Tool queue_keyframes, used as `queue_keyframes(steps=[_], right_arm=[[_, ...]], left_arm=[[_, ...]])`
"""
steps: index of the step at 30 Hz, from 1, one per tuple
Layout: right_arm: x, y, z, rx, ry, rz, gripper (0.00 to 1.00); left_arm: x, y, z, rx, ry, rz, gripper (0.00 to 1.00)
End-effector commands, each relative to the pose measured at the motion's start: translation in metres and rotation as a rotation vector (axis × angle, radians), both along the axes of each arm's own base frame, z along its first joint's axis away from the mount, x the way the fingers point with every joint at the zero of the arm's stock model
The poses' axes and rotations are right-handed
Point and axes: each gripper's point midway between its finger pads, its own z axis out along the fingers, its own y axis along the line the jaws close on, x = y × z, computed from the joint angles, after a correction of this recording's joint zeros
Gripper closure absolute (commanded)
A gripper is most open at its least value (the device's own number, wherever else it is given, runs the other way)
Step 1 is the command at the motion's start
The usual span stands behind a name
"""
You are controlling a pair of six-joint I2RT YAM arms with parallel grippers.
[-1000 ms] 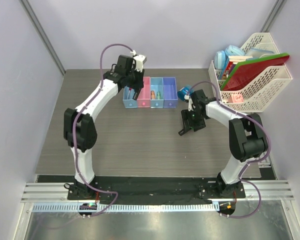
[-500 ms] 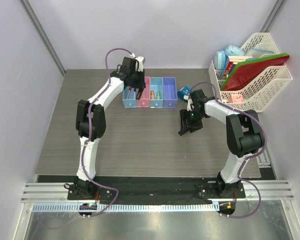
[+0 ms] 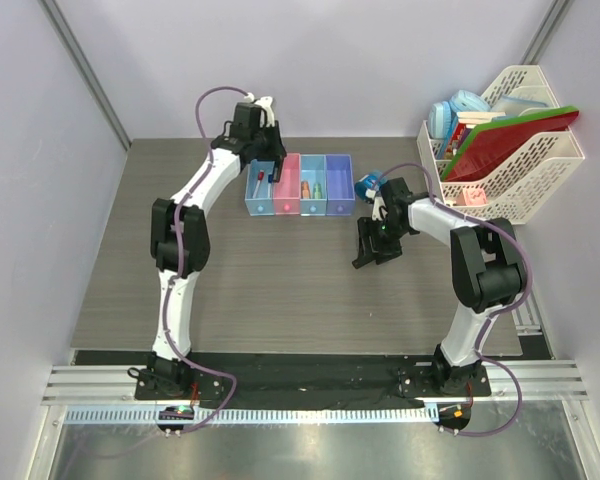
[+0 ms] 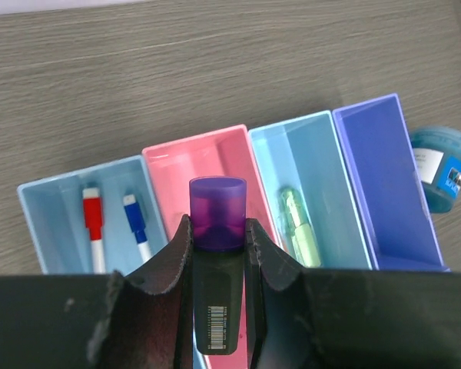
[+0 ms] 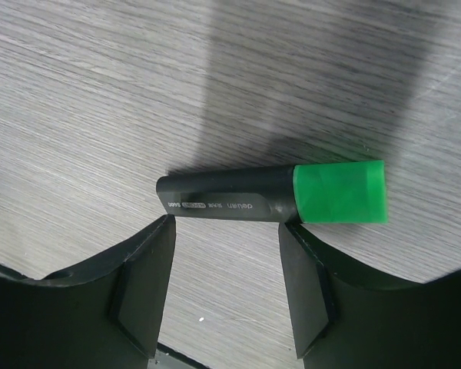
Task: Sort the stationery into containers
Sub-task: Place the pen in the storage box, then pick up the pen from the center of the board.
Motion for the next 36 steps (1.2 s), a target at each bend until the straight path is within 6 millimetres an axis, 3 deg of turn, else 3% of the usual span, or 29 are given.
queue_keyframes(steps=[1,6,11,14,17,20,21,25,28,32,36], right_arm=[[0.005,0.000,-0.014,-0.012,0.011,-0.015,0.37],[0.013,-0.005,-0.014,-0.047,-0.003,-0.049,0.36],[0.022,-0.022,-0.013,-0.112,-0.039,-0.107,0.35],[0.028,-0.035,-0.014,-0.151,-0.052,-0.144,0.34],[0.033,-0.045,-0.017,-0.191,-0.060,-0.170,0.34],[0.041,-0.049,-0.021,-0.210,-0.063,-0.178,0.34],[0.041,-0.050,-0.025,-0.217,-0.056,-0.180,0.34],[0.057,-0.049,-0.028,-0.223,-0.079,-0.186,0.34],[0.061,-0.045,-0.035,-0.213,-0.069,-0.190,0.34],[0.059,-0.039,-0.045,-0.210,-0.052,-0.181,0.35],[0.056,-0.035,-0.051,-0.221,-0.049,-0.170,0.35]], left_arm=[[0.015,-0.015,0.013,-0.065,-0.044,-0.004,1.00],[0.014,-0.019,-0.001,-0.060,-0.017,-0.017,1.00],[0.006,-0.021,-0.023,-0.021,0.015,-0.043,0.91],[0.002,-0.020,-0.035,-0.003,0.034,-0.052,0.77],[0.001,-0.019,-0.043,0.011,0.044,-0.061,0.73],[-0.002,-0.019,-0.051,0.024,0.057,-0.071,0.59],[-0.003,-0.018,-0.053,0.028,0.062,-0.075,0.49],[-0.008,-0.016,-0.061,0.042,0.079,-0.081,0.33],[-0.010,-0.015,-0.058,0.044,0.077,-0.081,0.30],[-0.015,-0.015,-0.037,0.024,0.058,-0.084,0.29],[-0.027,-0.012,0.005,0.001,0.008,-0.090,0.28]])
